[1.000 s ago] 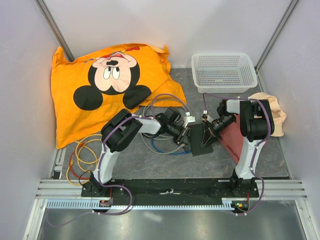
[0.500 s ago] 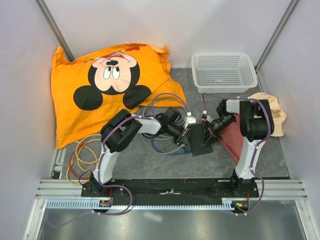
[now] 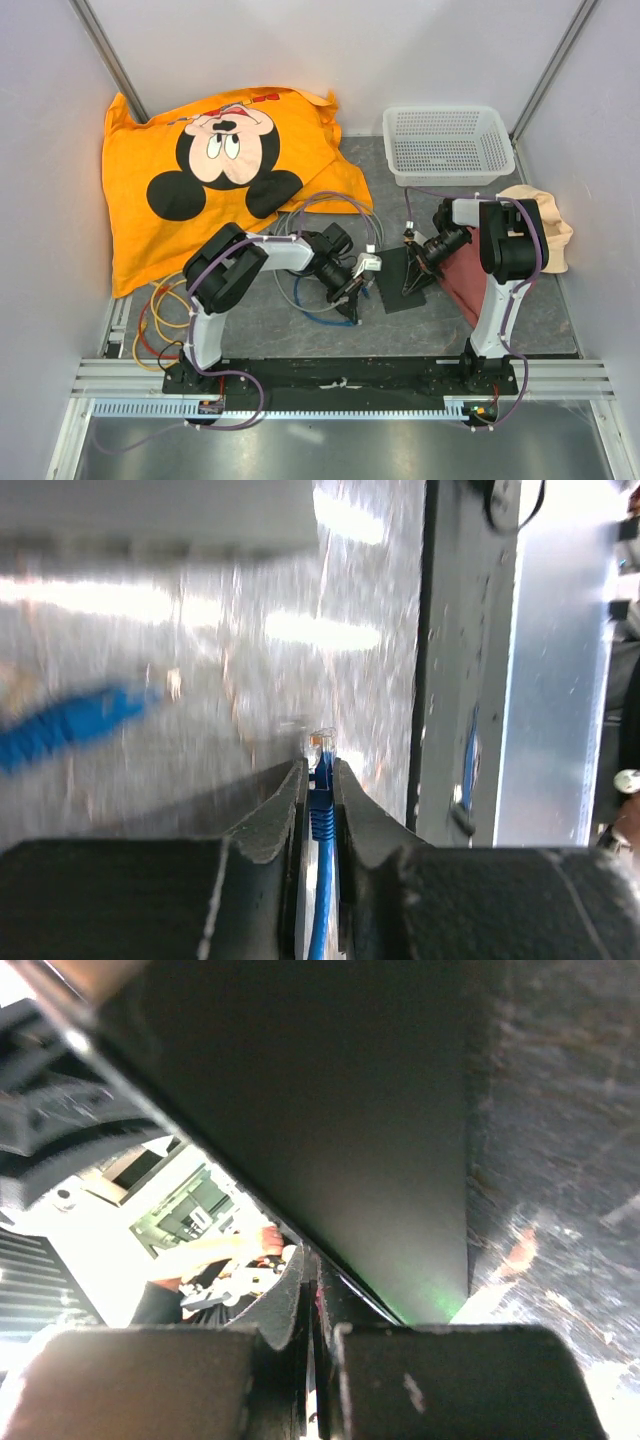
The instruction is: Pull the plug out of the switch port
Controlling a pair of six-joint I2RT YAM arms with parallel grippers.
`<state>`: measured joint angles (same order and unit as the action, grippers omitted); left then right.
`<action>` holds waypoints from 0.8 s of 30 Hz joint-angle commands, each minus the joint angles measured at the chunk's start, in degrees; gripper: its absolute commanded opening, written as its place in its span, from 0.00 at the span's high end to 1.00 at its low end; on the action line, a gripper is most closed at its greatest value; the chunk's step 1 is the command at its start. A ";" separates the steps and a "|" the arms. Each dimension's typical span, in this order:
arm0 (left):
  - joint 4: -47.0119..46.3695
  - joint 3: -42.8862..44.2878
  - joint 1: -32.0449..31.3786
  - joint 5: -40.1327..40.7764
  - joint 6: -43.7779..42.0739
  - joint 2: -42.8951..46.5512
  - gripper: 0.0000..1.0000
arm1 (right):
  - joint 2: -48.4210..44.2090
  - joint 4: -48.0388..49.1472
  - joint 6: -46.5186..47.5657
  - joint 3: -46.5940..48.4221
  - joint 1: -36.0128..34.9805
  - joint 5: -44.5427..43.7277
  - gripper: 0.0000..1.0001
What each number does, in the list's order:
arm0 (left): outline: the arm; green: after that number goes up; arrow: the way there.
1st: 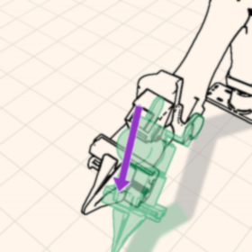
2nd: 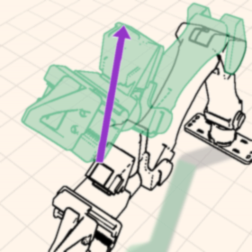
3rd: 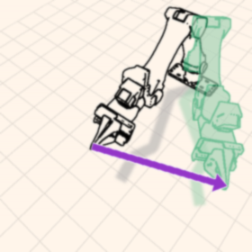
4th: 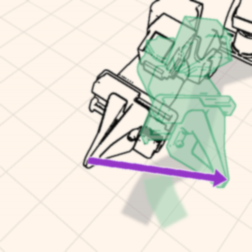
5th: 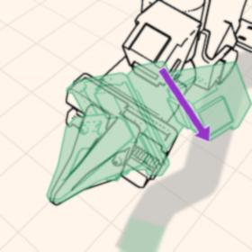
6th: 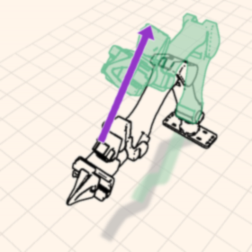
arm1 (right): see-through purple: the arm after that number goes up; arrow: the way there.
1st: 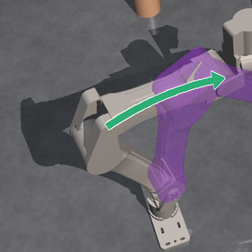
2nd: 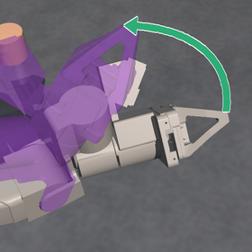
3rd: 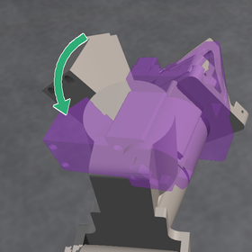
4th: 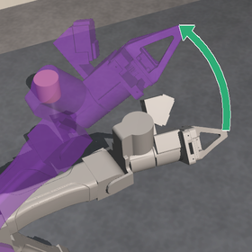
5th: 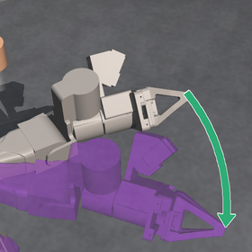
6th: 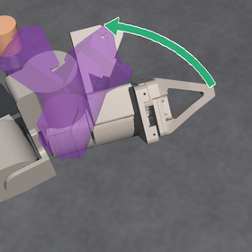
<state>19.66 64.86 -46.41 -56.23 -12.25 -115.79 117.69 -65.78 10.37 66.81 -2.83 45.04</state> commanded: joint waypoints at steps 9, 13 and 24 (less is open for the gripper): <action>23.11 17.62 6.68 2.37 -13.32 8.03 0.98 | -1.94 14.01 3.69 0.69 0.19 -14.98 1.00; 33.03 35.21 8.26 2.00 -13.41 6.11 0.98 | -1.67 14.19 3.43 1.22 0.19 -14.10 1.00; 35.62 62.57 23.18 -0.90 -3.67 15.32 0.98 | -2.11 14.36 3.43 1.84 0.19 -13.57 1.00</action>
<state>53.34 119.52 -28.71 -54.63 -20.69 -105.91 115.11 -65.30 10.52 67.99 -2.87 40.86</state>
